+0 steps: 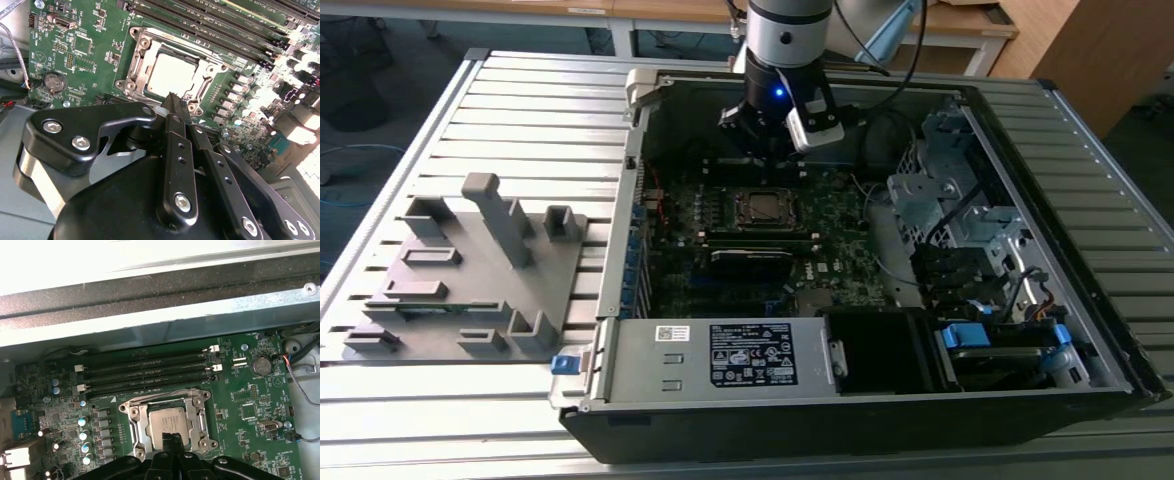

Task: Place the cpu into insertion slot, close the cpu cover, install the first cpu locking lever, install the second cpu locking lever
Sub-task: 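Install the second cpu locking lever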

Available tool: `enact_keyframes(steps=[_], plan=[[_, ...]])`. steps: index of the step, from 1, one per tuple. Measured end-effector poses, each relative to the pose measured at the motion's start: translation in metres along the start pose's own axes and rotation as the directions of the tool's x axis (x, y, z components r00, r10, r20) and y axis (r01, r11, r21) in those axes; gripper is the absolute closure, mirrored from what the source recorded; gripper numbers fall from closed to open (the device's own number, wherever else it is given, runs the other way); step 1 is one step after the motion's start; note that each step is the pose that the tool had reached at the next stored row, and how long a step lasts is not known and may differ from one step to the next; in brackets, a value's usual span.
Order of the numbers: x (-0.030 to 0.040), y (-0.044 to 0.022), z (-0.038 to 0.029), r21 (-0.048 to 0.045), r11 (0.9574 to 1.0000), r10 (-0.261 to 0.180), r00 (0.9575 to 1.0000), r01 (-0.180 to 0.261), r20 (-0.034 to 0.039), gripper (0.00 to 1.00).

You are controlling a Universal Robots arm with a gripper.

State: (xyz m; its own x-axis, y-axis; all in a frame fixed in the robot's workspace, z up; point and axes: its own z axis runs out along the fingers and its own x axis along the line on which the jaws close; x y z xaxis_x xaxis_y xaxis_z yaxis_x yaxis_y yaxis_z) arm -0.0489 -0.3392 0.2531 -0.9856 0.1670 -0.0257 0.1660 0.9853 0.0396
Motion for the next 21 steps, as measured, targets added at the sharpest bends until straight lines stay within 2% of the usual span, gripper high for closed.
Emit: enact_keyframes(steps=[6,21], plan=[[0.0001,0.0,0.0003,0.003,1.0,0.0,1.0,0.0,-0.0058,0.89],[-0.0006,-0.004,0.0004,0.0032,1.0,0.0,1.0,0.0,-0.0057,0.89]])
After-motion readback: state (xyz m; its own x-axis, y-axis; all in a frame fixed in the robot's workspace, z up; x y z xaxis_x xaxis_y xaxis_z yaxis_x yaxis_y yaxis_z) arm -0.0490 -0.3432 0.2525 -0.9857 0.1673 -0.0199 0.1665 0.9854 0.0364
